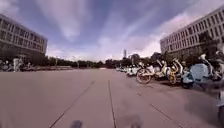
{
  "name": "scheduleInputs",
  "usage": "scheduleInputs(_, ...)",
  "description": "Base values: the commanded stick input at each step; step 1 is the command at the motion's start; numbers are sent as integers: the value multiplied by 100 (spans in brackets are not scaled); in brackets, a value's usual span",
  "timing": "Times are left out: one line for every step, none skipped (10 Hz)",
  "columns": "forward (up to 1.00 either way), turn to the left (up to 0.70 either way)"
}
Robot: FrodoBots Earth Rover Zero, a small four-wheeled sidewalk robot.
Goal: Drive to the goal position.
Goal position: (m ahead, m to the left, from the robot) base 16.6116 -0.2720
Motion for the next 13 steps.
scheduleInputs(100,0)
scheduleInputs(100,0)
scheduleInputs(100,0)
scheduleInputs(100,0)
scheduleInputs(100,0)
scheduleInputs(100,0)
scheduleInputs(100,0)
scheduleInputs(100,0)
scheduleInputs(100,0)
scheduleInputs(100,0)
scheduleInputs(100,0)
scheduleInputs(100,0)
scheduleInputs(100,0)
